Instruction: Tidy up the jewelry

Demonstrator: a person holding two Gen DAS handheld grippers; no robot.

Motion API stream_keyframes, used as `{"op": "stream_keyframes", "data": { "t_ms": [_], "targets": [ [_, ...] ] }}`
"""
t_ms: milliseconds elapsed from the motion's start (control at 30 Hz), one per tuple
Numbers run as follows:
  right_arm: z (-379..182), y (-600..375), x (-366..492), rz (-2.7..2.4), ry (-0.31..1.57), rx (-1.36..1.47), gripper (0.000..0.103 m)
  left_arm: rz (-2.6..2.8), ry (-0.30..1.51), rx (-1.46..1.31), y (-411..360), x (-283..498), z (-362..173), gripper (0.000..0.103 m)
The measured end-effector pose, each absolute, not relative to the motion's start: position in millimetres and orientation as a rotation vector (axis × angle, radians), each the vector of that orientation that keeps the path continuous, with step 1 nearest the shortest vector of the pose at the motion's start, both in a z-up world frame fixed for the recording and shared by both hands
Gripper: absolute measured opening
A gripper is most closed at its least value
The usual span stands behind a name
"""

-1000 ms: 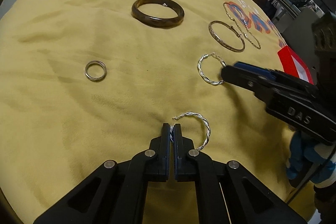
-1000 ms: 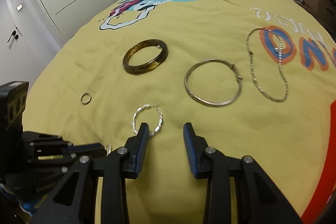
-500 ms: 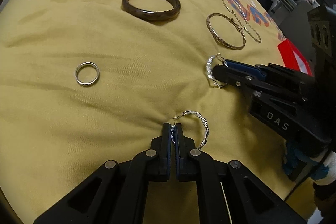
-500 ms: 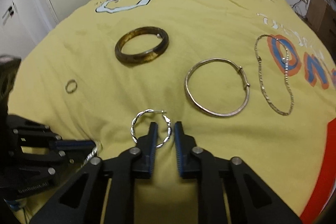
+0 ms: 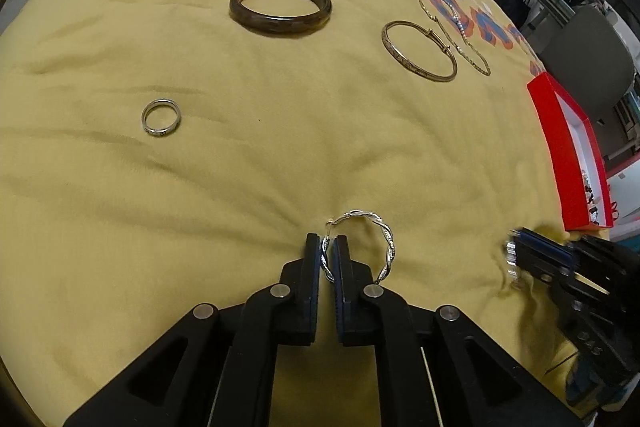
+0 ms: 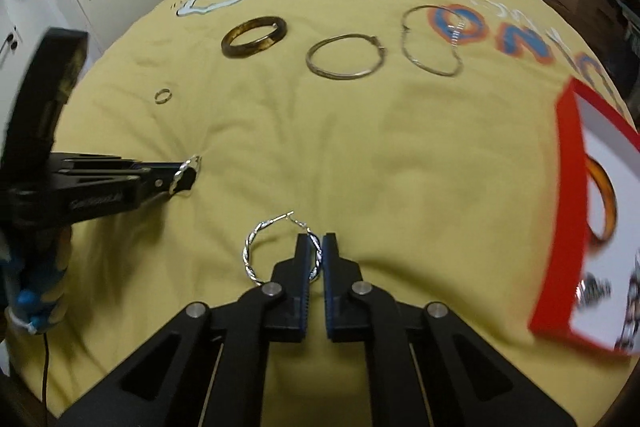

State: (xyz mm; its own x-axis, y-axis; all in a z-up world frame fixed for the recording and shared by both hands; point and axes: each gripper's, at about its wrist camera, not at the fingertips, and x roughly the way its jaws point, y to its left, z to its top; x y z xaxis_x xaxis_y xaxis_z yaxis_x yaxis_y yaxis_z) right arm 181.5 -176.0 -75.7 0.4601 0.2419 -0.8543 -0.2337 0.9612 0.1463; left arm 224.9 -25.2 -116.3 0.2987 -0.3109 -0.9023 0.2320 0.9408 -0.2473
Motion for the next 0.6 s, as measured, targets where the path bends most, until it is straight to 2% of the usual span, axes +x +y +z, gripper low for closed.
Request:
{"op": "stream_keyframes", "data": {
  "t_ms": [67, 100, 133, 167, 200, 233, 367, 433, 467, 533, 600],
  "targets": [
    [-72.1, -179.9, 177.0, 0.291, 1.044, 0.019, 0.005, -0.351, 1.214, -0.067, -27.3, 221.4, -114.9, 0.012],
    [-68.5, -182.6, 173.1, 0.289, 1.035, 0.028, 0.005, -0.353, 1.214, -0.063, -29.0, 219.4, -113.9, 0.019],
    [-64.4, -186.2, 169.1, 0.286, 1.025, 0.038, 0.005, -0.362, 1.213, -0.062, -30.9, 217.8, -113.1, 0.034],
    [-61.9, -188.3, 166.0, 0.284, 1.018, 0.044, 0.005, -0.382, 1.213, -0.059, -34.2, 215.1, -112.3, 0.044],
    [-54.9, -193.7, 161.6, 0.284, 1.001, 0.061, 0.005, -0.404, 1.213, -0.047, -39.6, 211.7, -112.1, 0.064],
    [-51.4, -196.0, 158.6, 0.281, 0.992, 0.064, 0.005, -0.41, 1.21, -0.023, -45.1, 209.2, -112.4, 0.069],
    [-44.9, -200.1, 155.4, 0.276, 0.977, 0.075, 0.005, -0.361, 1.168, 0.02, -54.9, 203.1, -114.8, 0.067],
    [-39.4, -206.8, 149.1, 0.269, 0.962, 0.086, 0.005, -0.341, 1.158, 0.005, -50.3, 202.9, -113.2, 0.049],
    [-38.2, -209.3, 147.1, 0.265, 0.959, 0.09, 0.005, -0.335, 1.153, 0.013, -48.9, 202.6, -112.2, 0.045],
    [-36.8, -211.0, 145.5, 0.261, 0.955, 0.095, 0.005, -0.331, 1.148, 0.042, -48.1, 200.3, -110.1, 0.024],
    [-33.8, -216.6, 140.8, 0.254, 0.945, 0.11, 0.005, -0.329, 1.149, 0.075, -50.3, 197.1, -108.9, 0.012]
  ]
}}
